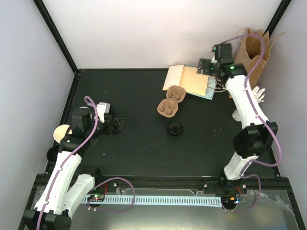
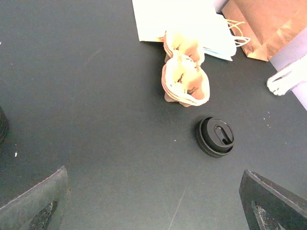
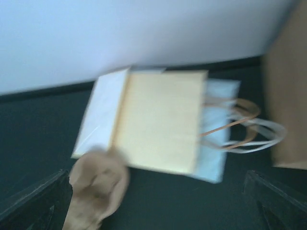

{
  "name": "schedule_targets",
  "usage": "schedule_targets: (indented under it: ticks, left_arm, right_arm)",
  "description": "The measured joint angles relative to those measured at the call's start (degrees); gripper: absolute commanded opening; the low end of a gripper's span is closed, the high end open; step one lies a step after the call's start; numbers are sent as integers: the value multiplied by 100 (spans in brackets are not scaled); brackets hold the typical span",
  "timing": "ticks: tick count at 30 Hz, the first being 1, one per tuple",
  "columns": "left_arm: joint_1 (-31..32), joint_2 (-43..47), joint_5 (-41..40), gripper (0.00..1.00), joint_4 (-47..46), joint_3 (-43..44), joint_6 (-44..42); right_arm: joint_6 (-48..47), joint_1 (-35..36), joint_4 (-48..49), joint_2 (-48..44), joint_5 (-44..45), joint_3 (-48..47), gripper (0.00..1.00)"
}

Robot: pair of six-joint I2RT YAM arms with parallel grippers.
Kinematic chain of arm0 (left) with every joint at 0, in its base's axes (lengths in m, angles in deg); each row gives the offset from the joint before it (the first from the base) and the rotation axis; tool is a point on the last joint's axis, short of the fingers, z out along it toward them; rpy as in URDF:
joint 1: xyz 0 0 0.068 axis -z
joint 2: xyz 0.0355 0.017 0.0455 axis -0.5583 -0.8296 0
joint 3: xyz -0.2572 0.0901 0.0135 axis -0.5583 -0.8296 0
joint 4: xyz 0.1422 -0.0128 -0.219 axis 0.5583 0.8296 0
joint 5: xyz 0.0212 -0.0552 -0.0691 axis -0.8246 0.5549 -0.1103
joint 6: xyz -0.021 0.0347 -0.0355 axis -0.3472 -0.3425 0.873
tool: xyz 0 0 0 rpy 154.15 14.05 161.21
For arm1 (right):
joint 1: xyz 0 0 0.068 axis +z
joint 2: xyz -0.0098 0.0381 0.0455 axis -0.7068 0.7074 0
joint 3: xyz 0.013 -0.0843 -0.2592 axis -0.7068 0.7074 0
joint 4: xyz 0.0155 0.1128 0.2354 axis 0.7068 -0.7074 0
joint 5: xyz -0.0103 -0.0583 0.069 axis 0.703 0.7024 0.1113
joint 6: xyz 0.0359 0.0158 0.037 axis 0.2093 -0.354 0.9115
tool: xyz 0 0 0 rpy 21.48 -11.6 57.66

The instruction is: Pack the takeout coffee

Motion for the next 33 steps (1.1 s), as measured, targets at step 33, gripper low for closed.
schedule_targets:
  ticks: [33]
  left_arm:
    - [55, -153, -20, 99, 2, -2, -2]
  right_arm:
    - [-1436, -1478, -1320, 2232, 2656, -3842, 91]
